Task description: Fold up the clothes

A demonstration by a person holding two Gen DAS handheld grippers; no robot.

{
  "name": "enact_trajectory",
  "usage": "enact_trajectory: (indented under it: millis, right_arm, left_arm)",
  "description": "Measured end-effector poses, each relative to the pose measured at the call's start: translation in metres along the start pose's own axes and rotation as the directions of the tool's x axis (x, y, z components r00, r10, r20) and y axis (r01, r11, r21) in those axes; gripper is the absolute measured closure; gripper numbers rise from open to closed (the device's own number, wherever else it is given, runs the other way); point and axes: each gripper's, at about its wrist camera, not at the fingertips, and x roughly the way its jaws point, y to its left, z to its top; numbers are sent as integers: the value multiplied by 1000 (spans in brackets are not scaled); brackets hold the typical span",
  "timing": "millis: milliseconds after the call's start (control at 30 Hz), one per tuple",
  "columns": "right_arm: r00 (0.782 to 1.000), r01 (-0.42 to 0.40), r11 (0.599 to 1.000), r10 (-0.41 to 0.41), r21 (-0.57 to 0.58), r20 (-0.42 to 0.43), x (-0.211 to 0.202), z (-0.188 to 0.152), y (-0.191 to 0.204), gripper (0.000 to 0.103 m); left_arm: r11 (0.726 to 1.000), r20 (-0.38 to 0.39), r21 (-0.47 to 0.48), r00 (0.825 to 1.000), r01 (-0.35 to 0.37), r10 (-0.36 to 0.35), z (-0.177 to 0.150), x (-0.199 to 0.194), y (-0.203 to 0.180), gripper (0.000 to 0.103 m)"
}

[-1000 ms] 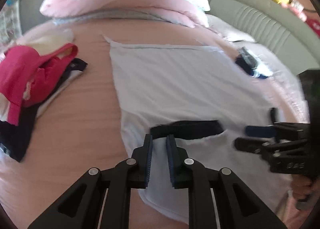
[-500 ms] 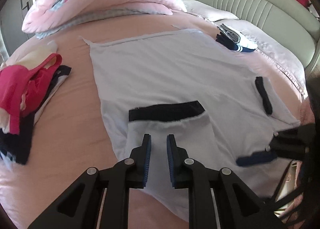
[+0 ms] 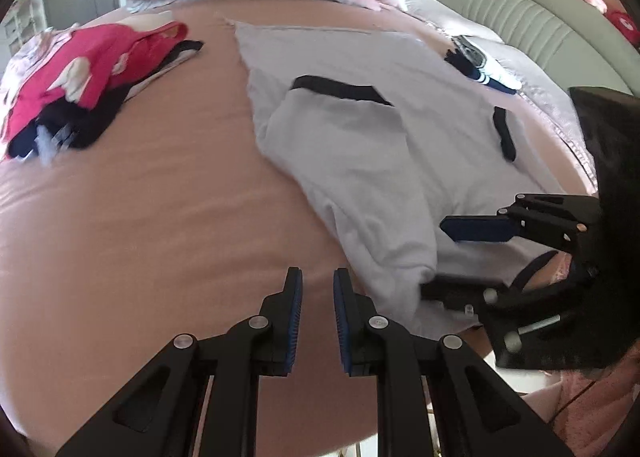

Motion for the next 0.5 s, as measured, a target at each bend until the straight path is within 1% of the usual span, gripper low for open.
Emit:
enact_trajectory:
  millis: [67,100,133,167,267,367,433,500]
  right_arm:
    - [999,-35,999,36,-36,14,1,-3,10,49]
    - [999,-38,998,39,-49,17,3,-4,14,49]
    - [999,-23,998,24,-56,22,4,-5,16,49]
    - [999,-20,999,21,-47,29,5,-3,15,49]
    - [997,-30,998,26,52,73,1,5,4,49]
    - [994,1,990,-16,144,107,-6,8,-13,49]
    - [994,9,992,-22,128,106,0,10,-12,49]
    - [996,-12,996,4,83,94,10,13,-6,49]
  left_arm:
    - [1000,4,-24,1000,-6,6,-2,-1,4,89]
    - [999,9,-31,1000,-7,7,-2,-2,5,89]
    - [999,21,-38,1000,3,-2,-1,-3,6,89]
    - [999,41,-42,999,29,-28,3,-5,7,89]
    - [995,77,-36,993,91,-88,13,-7,6,89]
    - [995,81,-26,992,94,-92,17,-4,3,89]
    - [995,74,-17,993,98,-96,19,0,3,89]
    - [995,60,-12,994,95,-94,18,4,2,89]
